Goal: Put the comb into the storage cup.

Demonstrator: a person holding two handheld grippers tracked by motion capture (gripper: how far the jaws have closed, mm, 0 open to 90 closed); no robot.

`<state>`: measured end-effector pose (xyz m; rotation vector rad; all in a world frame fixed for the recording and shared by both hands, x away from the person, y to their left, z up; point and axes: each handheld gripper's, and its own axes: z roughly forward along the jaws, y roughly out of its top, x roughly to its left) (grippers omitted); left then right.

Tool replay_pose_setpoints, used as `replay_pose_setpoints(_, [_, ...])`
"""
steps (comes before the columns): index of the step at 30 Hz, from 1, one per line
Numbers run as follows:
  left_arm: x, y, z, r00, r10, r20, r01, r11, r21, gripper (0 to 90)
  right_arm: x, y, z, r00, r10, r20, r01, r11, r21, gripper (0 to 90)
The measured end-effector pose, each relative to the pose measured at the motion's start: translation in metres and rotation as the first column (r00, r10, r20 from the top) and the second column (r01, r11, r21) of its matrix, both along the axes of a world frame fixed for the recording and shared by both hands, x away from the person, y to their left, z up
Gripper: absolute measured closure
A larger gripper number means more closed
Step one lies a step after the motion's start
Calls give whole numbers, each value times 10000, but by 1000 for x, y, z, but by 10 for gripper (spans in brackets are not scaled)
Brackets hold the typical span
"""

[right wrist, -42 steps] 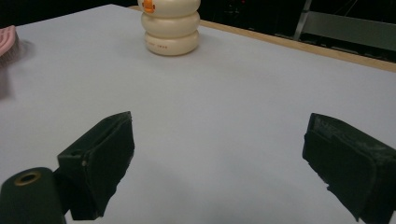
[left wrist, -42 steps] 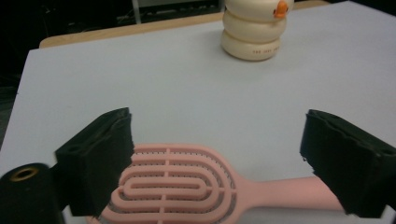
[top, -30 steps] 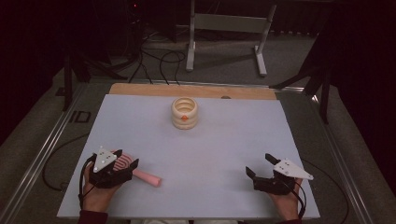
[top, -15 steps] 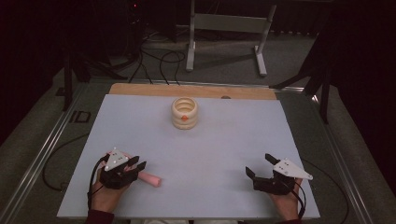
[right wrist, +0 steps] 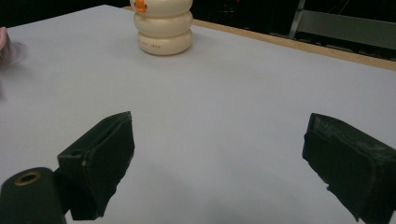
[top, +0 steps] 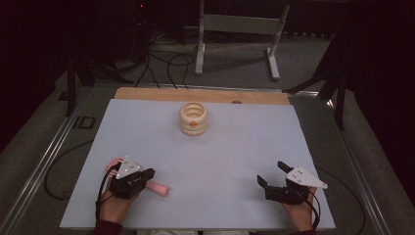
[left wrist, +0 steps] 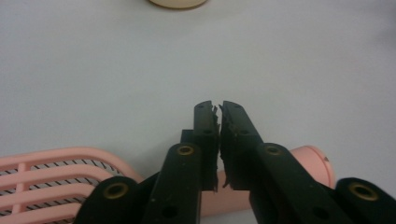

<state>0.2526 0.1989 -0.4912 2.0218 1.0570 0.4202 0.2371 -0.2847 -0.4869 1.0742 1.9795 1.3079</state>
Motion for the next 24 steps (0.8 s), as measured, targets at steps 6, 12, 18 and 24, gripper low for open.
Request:
replay_pose_setpoints(6, [1,-1,-2,10000,-8,-81,9,10000,39,900,0,0,0,10000,10,2,-10,10000,-4,91])
replay_pose_setpoints(12, [3,-7,-6,9994,-154,-294,160,9997,199,900,0,0,0,10000,-2,7,2,10000,-27,91])
replay_pose_setpoints(18, [6,-12,-12,9961,-327,-818,360,9986,397,900,0,0,0,10000,8,2,-8,10000,-18,91])
replay_pose_setpoints(24, [6,-9,-14,9922,-275,-1220,336,9982,487,900,0,0,0,10000,-9,11,9,10000,1,91])
